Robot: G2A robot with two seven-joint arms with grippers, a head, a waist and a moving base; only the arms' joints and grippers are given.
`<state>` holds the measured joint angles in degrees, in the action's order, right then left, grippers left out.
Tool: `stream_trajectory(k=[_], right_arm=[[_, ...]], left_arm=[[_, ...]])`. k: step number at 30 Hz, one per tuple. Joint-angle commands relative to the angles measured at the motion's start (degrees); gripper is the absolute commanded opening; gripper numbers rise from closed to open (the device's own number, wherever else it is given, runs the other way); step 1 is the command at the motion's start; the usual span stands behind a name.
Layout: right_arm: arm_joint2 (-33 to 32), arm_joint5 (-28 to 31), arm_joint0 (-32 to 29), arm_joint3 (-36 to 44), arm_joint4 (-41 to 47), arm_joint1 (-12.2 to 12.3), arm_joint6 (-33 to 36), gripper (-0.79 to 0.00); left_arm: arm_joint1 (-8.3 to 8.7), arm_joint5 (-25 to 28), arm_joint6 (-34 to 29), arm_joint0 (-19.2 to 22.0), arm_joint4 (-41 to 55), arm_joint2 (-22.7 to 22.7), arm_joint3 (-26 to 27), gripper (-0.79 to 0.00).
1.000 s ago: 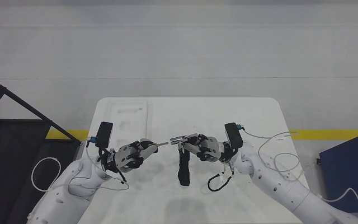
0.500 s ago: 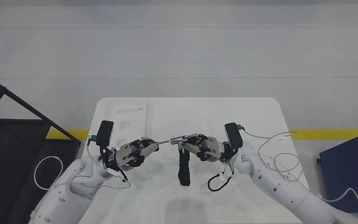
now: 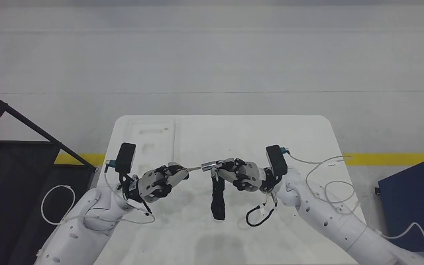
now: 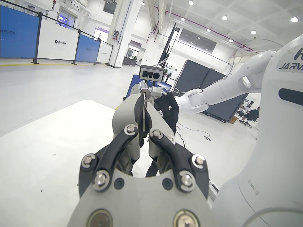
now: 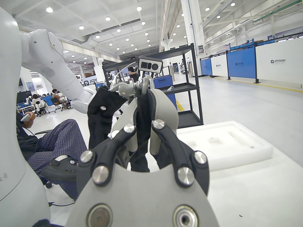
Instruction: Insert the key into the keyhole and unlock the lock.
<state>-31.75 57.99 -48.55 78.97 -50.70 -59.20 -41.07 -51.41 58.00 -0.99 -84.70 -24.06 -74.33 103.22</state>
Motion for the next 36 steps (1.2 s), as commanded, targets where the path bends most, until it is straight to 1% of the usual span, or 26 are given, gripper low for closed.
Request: stream_trajectory(k=[1,23,36], right_arm=[[0.0,0.0,0.0,0.0,0.0,0.0,0.0,-0.785],[0.0,0.0,0.0,0.0,0.0,0.0,0.0,-0.785],[0.0,0.0,0.0,0.0,0.0,0.0,0.0,-0.785]], left_arm=[[-0.03,0.0,-0.1,0.0,0.05,0.04,0.03,-0.785],[-0.39,0.0,-1.25,0.32,0.43,0.33,0.25,-0.785],[-0.49,0.0,-3.6,1.76,1.21,0.67,0.59,-0.785]])
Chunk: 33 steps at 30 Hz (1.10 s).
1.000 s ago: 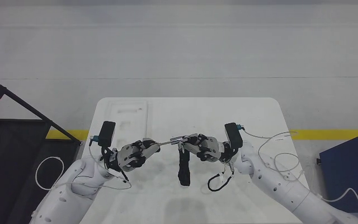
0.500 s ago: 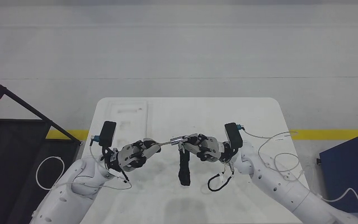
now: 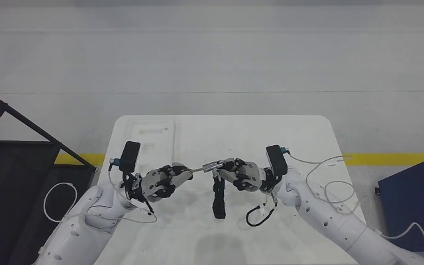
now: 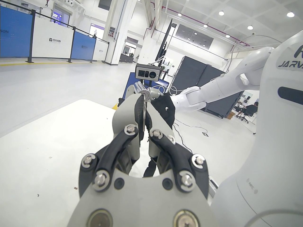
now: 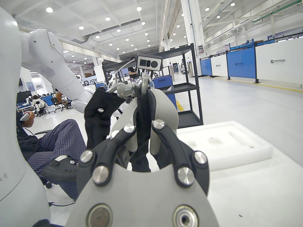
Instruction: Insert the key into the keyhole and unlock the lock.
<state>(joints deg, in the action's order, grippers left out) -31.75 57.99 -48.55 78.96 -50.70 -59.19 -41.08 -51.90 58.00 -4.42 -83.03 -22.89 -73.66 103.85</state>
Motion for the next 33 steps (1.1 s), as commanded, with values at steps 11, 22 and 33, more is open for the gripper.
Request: stream_trajectory(k=[11,22,33], right_arm=[[0.0,0.0,0.0,0.0,0.0,0.0,0.0,-0.785],[0.0,0.0,0.0,0.0,0.0,0.0,0.0,-0.785],[0.0,0.0,0.0,0.0,0.0,0.0,0.0,-0.785]], left_arm=[[-0.08,0.0,-1.73,0.61,0.04,-0.65,0.91,-0.785],[0.11,-1.26,-3.41,-1.58,-2.17,-4.19,2.58,-0.785],[0.07,-1.83,-6.03,-1.75,-1.37,-4.28,3.91,-0.785]])
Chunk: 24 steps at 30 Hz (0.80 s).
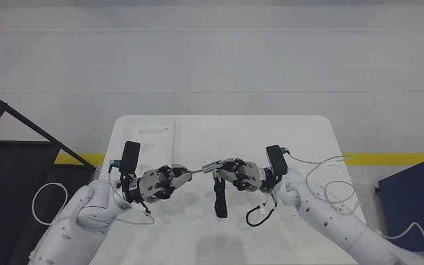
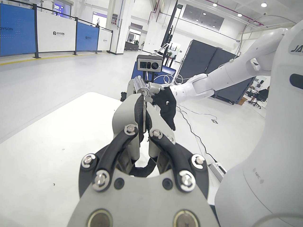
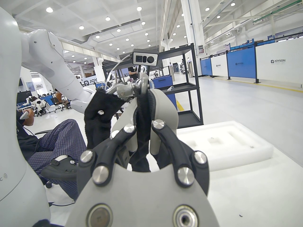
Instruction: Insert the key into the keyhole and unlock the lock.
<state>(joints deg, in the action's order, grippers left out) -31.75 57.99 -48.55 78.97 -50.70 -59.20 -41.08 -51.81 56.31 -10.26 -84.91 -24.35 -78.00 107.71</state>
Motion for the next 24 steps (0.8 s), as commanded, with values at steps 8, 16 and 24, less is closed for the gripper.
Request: stream_trajectory(k=[8,16,24], right_arm=[[0.0,0.0,0.0,0.0,0.0,0.0,0.0,-0.785],[0.0,0.0,0.0,0.0,0.0,0.0,0.0,-0.785],[0.0,0.0,0.0,0.0,0.0,0.0,0.0,-0.785]], left_arm=[[-0.3,-1.76,-1.12,1.39,0.11,0.69,0.91,-0.785],[-0.51,-3.71,-1.5,1.12,-3.56,0.02,2.55,-0.785],[-0.5,-4.28,-1.81,0.15,-5.4,-1.48,4.13,-0.785]])
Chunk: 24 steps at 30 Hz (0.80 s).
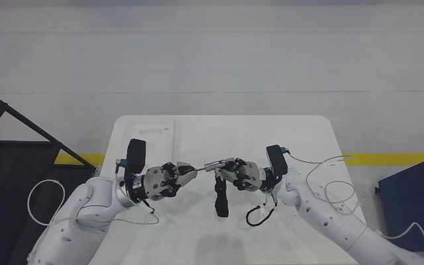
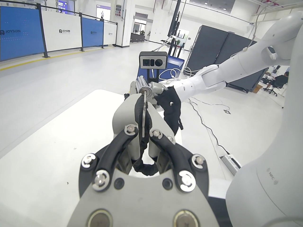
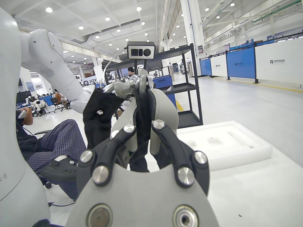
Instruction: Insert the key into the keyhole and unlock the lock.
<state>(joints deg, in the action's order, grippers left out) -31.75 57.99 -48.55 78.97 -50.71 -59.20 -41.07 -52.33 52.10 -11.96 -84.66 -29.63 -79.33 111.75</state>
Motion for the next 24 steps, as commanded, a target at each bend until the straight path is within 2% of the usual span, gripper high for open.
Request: stream_trajectory(k=[1,6,13,22,23,24], right_arm=[[0.0,0.0,0.0,0.0,0.01,0.0,-0.01,-0.785],[-0.04,-0.37,-0.14,0.02,0.01,0.0,0.32,-0.785],[-2.75,-2.59,-1.99,2.43,1.05,0.33,8.9,-0.785],[-6.42,-2.44,-4.54,4.75,2.19,0.7,14.64,-0.785],[-6.75,-2.41,-4.76,5.02,2.06,0.7,15.15,-0.785],[-7.07,-2.4,-4.99,5.22,1.99,0.7,15.58,-0.785]], left_arm=[[0.02,-0.15,-0.2,-0.22,-0.22,-0.34,0.25,-0.785],[0.06,-0.22,-0.74,-0.87,-0.58,-1.02,0.89,-0.785],[0.19,-0.31,-2.32,-1.63,-0.17,-1.67,1.51,-0.785],[0.35,-0.57,-4.92,-1.91,0.63,-1.78,1.56,-0.785],[0.33,-0.89,-4.7,-1.83,0.62,-1.89,1.56,-0.446],[0.3,-1.1,-4.6,-1.81,0.5,-1.87,1.59,0.0]])
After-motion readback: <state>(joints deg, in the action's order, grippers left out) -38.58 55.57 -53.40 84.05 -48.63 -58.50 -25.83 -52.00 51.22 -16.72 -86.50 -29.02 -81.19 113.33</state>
